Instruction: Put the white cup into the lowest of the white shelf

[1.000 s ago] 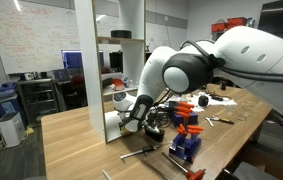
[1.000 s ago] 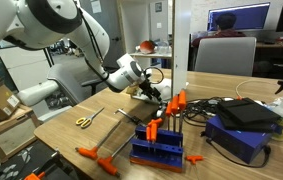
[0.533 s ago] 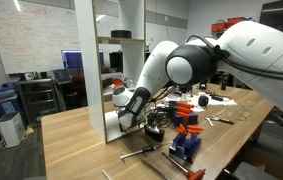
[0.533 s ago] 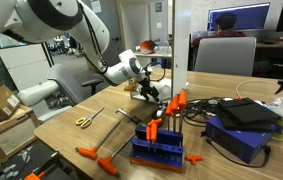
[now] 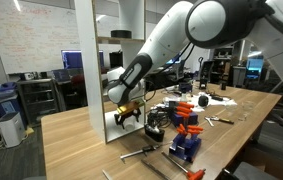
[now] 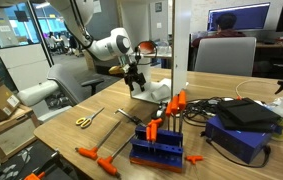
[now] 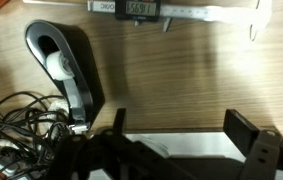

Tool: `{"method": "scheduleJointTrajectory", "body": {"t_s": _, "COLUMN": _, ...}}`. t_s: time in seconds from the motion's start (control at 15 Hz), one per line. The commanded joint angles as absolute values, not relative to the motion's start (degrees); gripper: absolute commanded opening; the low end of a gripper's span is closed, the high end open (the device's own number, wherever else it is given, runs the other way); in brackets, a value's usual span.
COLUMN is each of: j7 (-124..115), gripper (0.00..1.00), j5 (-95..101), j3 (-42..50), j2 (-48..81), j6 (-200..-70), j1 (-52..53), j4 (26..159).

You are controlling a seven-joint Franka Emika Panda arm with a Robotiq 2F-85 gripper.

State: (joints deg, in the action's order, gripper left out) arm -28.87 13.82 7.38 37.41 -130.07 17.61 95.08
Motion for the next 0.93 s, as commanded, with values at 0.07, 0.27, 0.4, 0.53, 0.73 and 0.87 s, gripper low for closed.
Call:
{"method": "scheduleJointTrajectory", "body": {"t_s": 0.07, "j7": -23.0, "gripper": 1.00, "j5": 6.6, "j3": 0.1, "j2": 20.9, "j6": -126.6, "j1": 14.9, "j4": 108.6}}
{"method": "scheduleJointTrajectory", "body": {"t_s": 0.27, "j7": -16.5, "gripper": 1.00, "j5": -2.2, "j3": -4.7, "j2": 11.6, "j6": -128.5, "j1": 12.4, "j4": 116.3}}
{"method": "scheduleJointTrajectory", "body": {"t_s": 0.4, "j7": -11.1, "gripper": 1.00, "j5": -6.8, "j3": -6.6, "j2": 5.3, "j6": -128.9, "j1": 11.2, "j4": 121.1}}
{"method": "scheduleJointTrajectory", "body": {"t_s": 0.53, "j7": -6.8, "gripper": 1.00, "j5": -8.5, "j3": -7.3, "j2": -1.1, "j6": -127.2, "j1": 10.7, "j4": 125.2}}
{"method": "scheduleJointTrajectory", "body": {"t_s": 0.73, "j7": -5.5, "gripper": 1.00, "j5": -5.9, "j3": -6.5, "j2": -9.7, "j6": -119.7, "j1": 10.0, "j4": 129.3}}
{"method": "scheduleJointTrajectory", "body": {"t_s": 0.87, "j7": -4.9, "gripper": 1.00, "j5": -4.9, "j3": -5.9, "j2": -14.2, "j6": -114.8, "j1": 9.0, "j4": 130.7}}
